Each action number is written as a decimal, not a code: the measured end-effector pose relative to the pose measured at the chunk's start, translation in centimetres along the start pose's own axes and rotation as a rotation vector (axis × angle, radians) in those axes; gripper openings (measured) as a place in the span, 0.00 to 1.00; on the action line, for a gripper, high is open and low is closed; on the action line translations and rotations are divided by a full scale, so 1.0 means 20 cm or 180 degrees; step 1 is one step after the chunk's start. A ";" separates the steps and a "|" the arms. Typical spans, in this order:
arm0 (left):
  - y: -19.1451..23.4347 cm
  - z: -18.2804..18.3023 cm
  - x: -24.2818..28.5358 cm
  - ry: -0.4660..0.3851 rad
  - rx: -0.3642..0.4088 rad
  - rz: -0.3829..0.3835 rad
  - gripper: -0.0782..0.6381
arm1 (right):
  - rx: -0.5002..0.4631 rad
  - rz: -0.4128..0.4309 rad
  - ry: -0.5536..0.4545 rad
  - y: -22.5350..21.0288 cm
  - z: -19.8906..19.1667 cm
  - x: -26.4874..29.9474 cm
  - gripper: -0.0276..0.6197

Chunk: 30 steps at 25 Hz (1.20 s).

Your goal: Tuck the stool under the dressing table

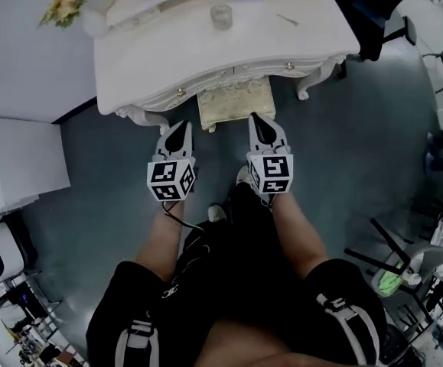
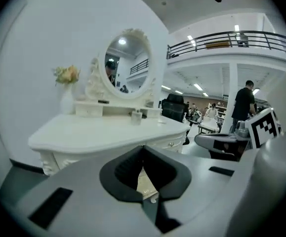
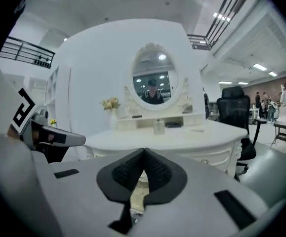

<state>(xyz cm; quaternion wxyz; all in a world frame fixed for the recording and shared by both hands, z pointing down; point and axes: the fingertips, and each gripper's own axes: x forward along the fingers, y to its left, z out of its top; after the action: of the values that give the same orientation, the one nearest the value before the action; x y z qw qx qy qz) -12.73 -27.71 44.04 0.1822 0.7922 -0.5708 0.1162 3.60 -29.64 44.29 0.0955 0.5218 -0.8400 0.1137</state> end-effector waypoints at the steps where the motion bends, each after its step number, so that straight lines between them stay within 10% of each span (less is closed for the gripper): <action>1: -0.03 0.10 -0.12 -0.0103 0.0079 -0.0017 0.14 | 0.0002 -0.0089 -0.0142 0.04 0.13 -0.09 0.07; 10: -0.17 0.57 -1.09 -0.0607 0.0231 -0.0146 0.14 | 0.0089 0.0011 -0.0788 0.58 0.85 -0.80 0.06; 30: -0.14 0.70 -1.50 -0.0830 0.0367 -0.0344 0.14 | -0.0061 -0.0171 -0.1108 0.89 1.00 -1.17 0.06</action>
<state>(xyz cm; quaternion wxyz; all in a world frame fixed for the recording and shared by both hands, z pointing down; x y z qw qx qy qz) -20.05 -6.95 19.09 0.0666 0.8393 -0.5385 0.0349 -3.06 -7.74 17.07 -0.0434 0.5549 -0.8307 0.0110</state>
